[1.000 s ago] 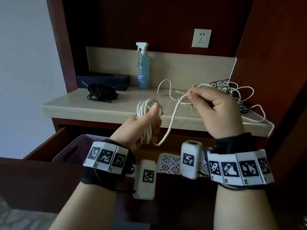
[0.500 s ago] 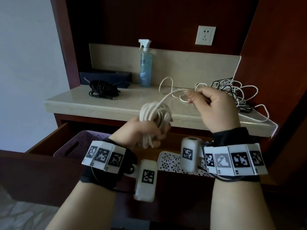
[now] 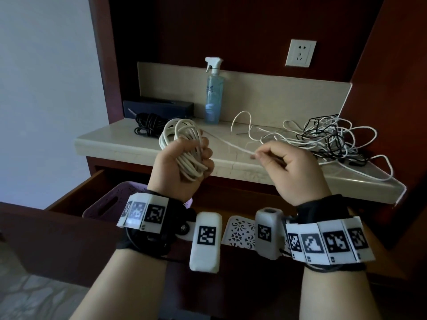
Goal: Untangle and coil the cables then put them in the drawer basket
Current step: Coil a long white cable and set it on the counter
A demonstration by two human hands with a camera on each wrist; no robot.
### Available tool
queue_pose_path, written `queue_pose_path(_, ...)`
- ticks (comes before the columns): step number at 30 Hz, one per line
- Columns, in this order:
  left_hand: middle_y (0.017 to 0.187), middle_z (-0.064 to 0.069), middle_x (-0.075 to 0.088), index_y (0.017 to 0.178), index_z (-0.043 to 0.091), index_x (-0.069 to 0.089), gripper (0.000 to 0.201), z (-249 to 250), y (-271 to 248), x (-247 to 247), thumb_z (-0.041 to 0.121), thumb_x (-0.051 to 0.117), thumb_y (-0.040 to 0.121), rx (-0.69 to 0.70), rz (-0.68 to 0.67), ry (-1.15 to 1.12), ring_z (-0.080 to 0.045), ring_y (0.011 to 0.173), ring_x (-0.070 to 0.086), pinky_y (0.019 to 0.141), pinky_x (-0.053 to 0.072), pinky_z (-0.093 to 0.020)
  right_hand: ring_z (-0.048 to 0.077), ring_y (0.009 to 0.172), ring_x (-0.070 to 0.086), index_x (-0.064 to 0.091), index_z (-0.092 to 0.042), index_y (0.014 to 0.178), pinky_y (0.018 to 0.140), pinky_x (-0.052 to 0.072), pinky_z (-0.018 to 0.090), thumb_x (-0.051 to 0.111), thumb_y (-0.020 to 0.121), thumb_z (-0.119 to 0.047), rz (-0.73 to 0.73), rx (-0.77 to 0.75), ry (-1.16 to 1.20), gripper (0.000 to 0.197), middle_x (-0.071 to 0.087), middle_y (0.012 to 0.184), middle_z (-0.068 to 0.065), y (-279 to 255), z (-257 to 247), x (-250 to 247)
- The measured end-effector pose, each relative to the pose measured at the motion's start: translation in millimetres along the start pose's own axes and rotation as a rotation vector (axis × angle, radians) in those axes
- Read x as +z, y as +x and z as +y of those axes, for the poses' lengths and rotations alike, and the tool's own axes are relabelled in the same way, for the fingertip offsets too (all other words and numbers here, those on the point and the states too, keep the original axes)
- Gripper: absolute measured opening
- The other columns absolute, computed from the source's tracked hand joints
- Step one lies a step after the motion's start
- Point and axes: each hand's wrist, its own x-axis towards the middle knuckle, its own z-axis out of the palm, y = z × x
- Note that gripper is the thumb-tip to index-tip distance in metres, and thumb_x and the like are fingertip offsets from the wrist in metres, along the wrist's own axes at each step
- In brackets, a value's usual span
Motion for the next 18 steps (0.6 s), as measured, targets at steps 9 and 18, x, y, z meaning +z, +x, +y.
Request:
queue_pose_path(9, 0.103, -0.01, 0.064, 0.088, 0.006, 0.065, 0.044, -0.5, 1.7, -5.2, 0.01, 0.078, 0.046, -0.063, -0.142, -0.066, -0.012, 0.061, 0.048, 0.052, 0.041, -0.019, 0.003, 0.061, 0.048, 0.069, -0.014, 0.087, 0.056, 0.036, 0.012, 0.053, 0.089, -0.026, 0.106, -0.089, -0.024, 0.021, 0.057, 0.069, -0.014, 2.6, 2.5, 15.6)
queue_pose_path(18, 0.075, -0.004, 0.045, 0.089, 0.009, 0.051, 0.027, -10.1, -0.7, 3.3, 0.003, 0.057, 0.063, -0.145, 0.046, 0.216, -0.01, 0.053, 0.04, 0.044, 0.031, -0.018, -0.013, 0.076, 0.05, 0.063, -0.009, 0.096, 0.068, 0.037, 0.005, 0.047, 0.094, -0.017, 0.536, -0.111, 0.134, 0.018, 0.056, 0.083, -0.014, 8.3, -2.4, 8.7)
